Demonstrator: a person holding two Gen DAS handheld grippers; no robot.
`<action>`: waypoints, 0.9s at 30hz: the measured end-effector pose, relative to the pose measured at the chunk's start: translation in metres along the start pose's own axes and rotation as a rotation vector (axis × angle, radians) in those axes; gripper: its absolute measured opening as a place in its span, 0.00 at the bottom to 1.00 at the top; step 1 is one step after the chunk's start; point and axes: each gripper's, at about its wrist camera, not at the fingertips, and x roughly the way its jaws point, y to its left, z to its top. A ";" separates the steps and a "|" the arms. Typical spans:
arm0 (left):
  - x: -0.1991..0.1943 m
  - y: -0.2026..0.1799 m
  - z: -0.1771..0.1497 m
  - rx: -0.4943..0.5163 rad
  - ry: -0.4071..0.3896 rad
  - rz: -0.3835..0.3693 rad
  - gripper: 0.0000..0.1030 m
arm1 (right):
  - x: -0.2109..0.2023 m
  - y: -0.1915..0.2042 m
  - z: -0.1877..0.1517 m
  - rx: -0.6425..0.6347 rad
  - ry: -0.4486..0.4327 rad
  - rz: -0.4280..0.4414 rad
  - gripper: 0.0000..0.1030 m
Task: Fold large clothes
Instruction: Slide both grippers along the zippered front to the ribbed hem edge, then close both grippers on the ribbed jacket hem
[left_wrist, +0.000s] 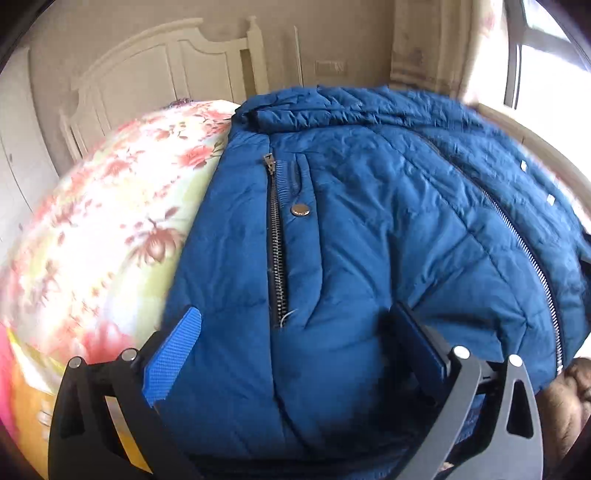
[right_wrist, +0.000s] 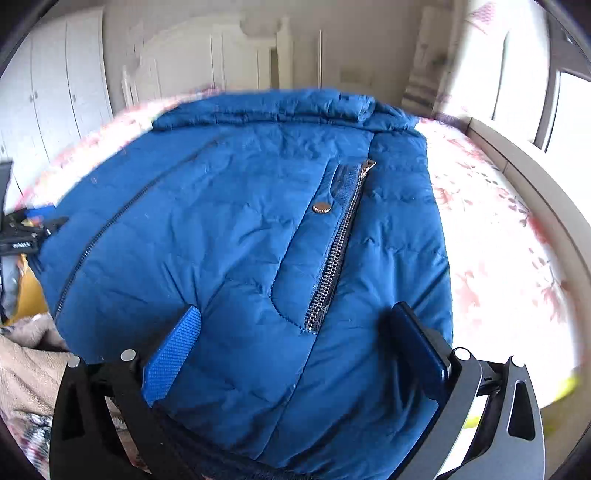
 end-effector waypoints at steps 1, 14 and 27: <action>0.000 0.001 0.001 -0.003 0.006 -0.002 0.98 | -0.002 0.002 0.000 -0.008 0.003 -0.008 0.95; -0.023 0.045 -0.027 -0.124 0.002 -0.029 0.98 | -0.039 -0.048 -0.042 0.132 -0.003 -0.052 0.96; -0.026 0.026 -0.033 -0.030 -0.011 -0.058 0.95 | -0.036 -0.014 -0.045 -0.003 -0.058 -0.070 0.72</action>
